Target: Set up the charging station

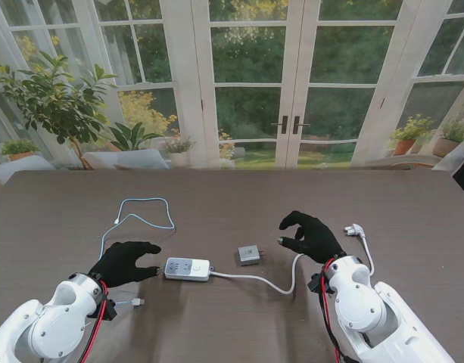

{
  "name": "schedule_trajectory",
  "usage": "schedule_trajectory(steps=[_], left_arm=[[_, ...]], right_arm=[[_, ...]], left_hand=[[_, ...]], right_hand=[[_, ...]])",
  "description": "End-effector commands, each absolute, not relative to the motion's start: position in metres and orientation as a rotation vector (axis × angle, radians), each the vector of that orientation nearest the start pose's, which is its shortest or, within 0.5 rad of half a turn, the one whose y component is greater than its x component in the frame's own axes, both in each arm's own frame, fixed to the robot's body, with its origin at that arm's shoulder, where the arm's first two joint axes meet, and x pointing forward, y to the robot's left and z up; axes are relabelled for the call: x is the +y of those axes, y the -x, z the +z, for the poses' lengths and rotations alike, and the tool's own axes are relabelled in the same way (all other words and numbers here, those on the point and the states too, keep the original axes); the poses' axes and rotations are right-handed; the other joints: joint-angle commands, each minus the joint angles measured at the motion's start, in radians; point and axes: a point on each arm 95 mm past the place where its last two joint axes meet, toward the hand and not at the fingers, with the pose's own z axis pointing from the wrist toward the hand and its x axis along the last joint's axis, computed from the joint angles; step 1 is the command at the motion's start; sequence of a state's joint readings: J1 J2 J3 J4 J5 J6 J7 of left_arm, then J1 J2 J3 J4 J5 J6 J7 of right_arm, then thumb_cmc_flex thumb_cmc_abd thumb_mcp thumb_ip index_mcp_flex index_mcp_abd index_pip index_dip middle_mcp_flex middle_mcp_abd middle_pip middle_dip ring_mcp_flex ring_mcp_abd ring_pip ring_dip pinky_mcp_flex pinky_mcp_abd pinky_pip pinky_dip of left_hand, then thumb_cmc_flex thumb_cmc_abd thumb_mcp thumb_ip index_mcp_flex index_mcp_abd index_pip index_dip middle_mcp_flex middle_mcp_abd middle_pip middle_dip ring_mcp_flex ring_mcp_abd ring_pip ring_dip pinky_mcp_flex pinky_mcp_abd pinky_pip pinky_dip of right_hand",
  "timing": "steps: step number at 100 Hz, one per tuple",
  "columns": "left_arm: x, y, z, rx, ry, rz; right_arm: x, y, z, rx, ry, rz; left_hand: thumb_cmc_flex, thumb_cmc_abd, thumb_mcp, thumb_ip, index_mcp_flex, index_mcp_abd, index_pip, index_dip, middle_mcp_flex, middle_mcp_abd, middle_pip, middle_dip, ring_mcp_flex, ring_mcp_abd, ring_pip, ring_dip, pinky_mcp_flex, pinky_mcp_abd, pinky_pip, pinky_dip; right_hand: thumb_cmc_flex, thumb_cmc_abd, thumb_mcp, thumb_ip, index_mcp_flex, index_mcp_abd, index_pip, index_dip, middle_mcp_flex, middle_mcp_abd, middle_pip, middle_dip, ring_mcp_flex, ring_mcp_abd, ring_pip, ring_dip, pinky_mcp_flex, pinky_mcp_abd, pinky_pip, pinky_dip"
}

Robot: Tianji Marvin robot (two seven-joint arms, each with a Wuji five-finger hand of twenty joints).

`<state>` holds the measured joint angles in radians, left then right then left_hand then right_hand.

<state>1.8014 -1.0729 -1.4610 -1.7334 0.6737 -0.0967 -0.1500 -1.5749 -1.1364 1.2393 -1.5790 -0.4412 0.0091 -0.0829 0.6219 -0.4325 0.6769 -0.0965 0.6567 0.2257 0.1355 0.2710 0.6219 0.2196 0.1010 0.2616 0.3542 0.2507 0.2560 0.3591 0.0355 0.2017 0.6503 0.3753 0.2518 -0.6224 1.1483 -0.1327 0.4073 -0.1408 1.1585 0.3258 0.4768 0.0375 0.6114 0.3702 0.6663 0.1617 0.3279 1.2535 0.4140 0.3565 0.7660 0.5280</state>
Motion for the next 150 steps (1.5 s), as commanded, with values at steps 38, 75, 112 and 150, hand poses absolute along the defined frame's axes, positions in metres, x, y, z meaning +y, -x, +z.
schedule_trajectory(steps=[38,75,112,150], left_arm=[[0.078,-0.339,-0.334,1.564,1.628,-1.404],[0.084,-0.335,-0.337,1.637,1.601,-1.283],[0.084,-0.333,-0.343,1.690,1.585,-1.194],[0.082,-0.332,-0.350,1.724,1.588,-1.138]], right_arm=[[-0.002,-0.402,-0.331,-1.380,2.269,-2.318],[-0.001,-0.402,-0.333,-1.363,2.275,-2.290],[-0.001,-0.403,-0.334,-1.347,2.281,-2.274],[-0.001,-0.403,-0.335,-1.331,2.287,-2.264]], left_hand=[[0.012,-0.069,0.075,-0.016,0.006,-0.026,-0.001,-0.006,0.015,-0.055,0.003,-0.001,0.000,-0.039,-0.017,-0.013,0.001,-0.037,-0.025,0.021],[0.006,-0.099,0.113,-0.022,0.032,-0.026,0.030,0.021,0.046,-0.051,0.024,0.017,0.019,-0.047,-0.004,-0.007,0.008,-0.063,-0.010,0.028],[0.008,-0.128,0.172,-0.028,0.071,-0.016,0.088,0.092,0.097,-0.027,0.066,0.078,0.077,-0.039,0.080,0.051,0.044,-0.059,0.161,0.084],[-0.026,-0.145,0.172,-0.034,0.092,-0.016,0.145,0.153,0.134,-0.013,0.142,0.176,0.133,-0.014,0.243,0.167,0.107,-0.024,0.458,0.216]], right_hand=[[-0.039,0.025,-0.028,0.008,0.022,0.014,-0.340,-0.013,0.010,0.006,-0.014,-0.010,-0.009,-0.016,-0.022,-0.900,0.010,0.023,-0.046,0.035],[-0.043,0.039,-0.037,0.010,0.030,0.026,-0.342,-0.014,0.015,0.012,-0.016,-0.010,-0.006,-0.013,-0.022,-0.900,0.013,0.026,-0.059,0.047],[-0.045,0.046,-0.043,0.012,0.041,0.035,-0.345,-0.015,0.021,0.017,-0.018,-0.010,-0.005,-0.010,-0.024,-0.899,0.018,0.028,-0.074,0.061],[-0.048,0.054,-0.049,0.013,0.045,0.041,-0.346,-0.015,0.026,0.020,-0.020,-0.010,-0.004,-0.009,-0.025,-0.899,0.024,0.029,-0.088,0.073]])
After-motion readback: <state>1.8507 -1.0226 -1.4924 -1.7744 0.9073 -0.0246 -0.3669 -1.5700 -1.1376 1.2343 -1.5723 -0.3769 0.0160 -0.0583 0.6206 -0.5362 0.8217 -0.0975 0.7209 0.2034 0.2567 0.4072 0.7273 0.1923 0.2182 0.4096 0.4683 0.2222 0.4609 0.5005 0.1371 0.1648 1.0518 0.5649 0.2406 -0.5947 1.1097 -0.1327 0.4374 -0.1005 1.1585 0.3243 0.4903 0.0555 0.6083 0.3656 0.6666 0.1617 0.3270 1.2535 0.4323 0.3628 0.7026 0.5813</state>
